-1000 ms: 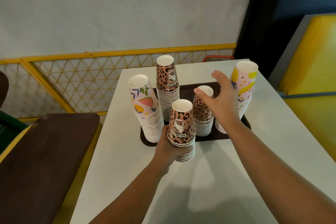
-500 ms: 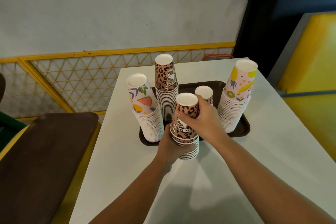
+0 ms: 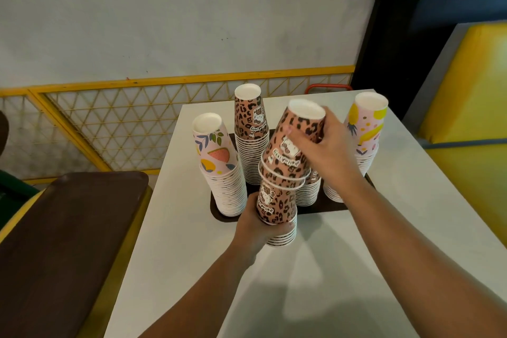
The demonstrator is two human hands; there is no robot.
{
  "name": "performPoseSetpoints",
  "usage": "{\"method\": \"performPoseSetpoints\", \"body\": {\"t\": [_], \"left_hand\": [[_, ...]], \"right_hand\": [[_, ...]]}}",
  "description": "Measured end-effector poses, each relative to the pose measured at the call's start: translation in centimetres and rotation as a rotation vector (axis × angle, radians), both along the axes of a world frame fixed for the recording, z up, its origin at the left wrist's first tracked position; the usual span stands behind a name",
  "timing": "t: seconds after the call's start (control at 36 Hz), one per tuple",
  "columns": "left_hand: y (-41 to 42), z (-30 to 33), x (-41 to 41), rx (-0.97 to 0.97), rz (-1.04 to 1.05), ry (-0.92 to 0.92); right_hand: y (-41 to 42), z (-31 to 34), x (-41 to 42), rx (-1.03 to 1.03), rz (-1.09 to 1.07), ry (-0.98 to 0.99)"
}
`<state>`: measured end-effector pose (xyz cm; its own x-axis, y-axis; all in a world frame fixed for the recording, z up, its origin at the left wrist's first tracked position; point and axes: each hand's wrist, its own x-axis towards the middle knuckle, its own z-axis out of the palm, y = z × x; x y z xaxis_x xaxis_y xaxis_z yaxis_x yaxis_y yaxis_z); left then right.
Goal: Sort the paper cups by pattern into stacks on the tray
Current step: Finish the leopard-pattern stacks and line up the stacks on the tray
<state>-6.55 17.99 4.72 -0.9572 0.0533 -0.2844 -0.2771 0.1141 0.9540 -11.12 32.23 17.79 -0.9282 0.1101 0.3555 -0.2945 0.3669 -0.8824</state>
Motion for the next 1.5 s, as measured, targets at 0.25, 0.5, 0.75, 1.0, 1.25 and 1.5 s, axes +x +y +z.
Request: {"method": "performPoseSetpoints", "body": {"t": [0.25, 0.5, 0.75, 1.0, 1.25, 1.5], "left_hand": [[-0.4, 0.3, 0.0, -0.002, 0.058, -0.007], [-0.2, 0.7, 0.0, 0.019, 0.059, -0.010], [-0.4, 0.8, 0.0, 0.013, 0.055, 0.011], [0.1, 0.6, -0.5, -0.003, 0.043, 0.063], [0.2, 0.6, -0.8, -0.033, -0.010, 0.095], [-0.1, -0.1, -0.7, -0.063, -0.014, 0.058]], "right_hand": [[2.4, 2.9, -1.9, -0.069, -0.302, 0.244], [2.4, -2.6, -3.8, 0.093, -0.288, 0.100], [1.4, -3.7, -2.0, 0.106, -0.230, 0.095], [-1.5, -6.0, 2.0, 0.206, 0.167, -0.092], [-1.4, -6.1, 1.8, 0.215, 0.139, -0.187], [-0.9, -4.2, 1.5, 0.165, 0.087, -0.123]]}}
